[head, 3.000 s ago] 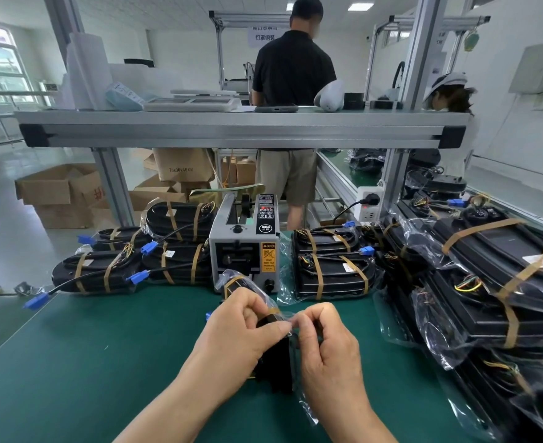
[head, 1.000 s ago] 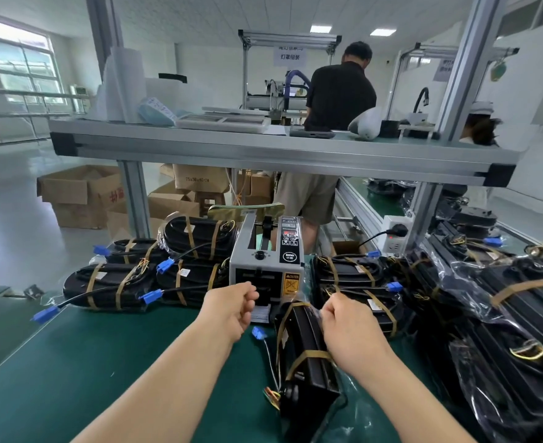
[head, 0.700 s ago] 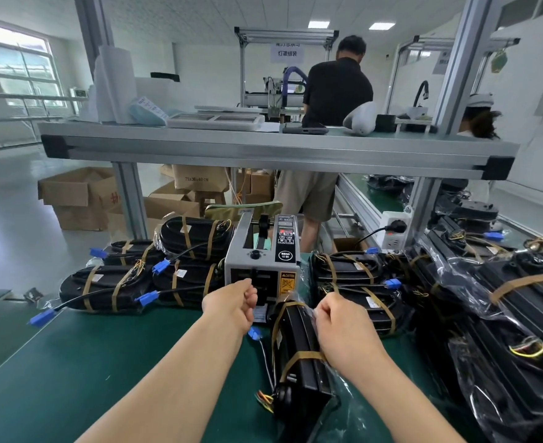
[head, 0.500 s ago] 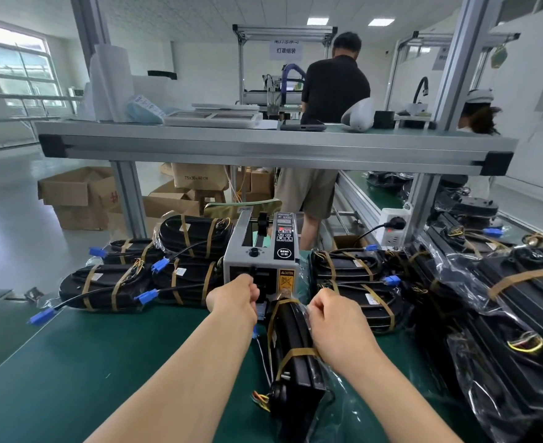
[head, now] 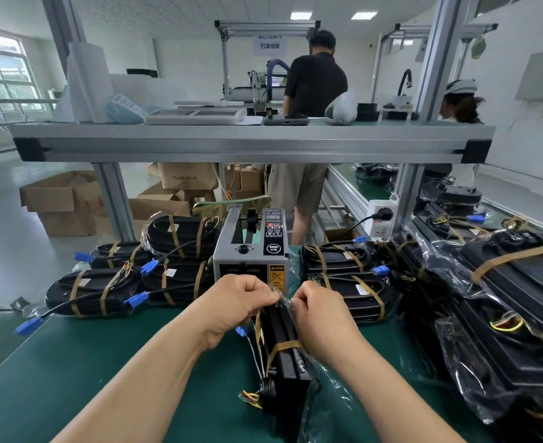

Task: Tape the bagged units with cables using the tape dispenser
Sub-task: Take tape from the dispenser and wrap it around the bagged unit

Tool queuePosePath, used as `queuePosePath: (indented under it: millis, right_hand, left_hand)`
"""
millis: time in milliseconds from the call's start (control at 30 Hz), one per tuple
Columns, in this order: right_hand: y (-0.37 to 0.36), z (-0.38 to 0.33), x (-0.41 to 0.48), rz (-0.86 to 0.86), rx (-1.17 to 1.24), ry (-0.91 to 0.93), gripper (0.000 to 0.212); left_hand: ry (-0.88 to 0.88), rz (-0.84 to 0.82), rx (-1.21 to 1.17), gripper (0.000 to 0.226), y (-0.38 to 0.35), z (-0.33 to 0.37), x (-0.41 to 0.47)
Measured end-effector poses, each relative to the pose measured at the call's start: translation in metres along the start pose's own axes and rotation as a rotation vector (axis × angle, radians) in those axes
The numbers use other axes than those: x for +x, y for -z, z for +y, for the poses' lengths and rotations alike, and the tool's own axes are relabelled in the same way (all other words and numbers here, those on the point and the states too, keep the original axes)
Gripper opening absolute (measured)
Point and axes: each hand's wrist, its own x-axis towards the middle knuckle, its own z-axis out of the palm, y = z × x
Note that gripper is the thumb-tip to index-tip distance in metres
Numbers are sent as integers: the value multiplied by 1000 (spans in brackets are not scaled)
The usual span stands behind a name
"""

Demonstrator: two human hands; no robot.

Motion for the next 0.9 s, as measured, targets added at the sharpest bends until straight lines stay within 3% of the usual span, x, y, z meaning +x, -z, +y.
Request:
queuePosePath:
  millis: [167,467,900]
  right_hand:
    - [0,-5,-2,3,-36,24,20]
    - [-6,-11,-5,39,-69,31,25]
    - [-4,-8,9,17,-118,53,29]
  left_hand:
    - [-1,-29,121,23,4,4,7]
    - [55,-171,104,36,14,4,12]
    - [78,-215,34,30,19,-3,19]
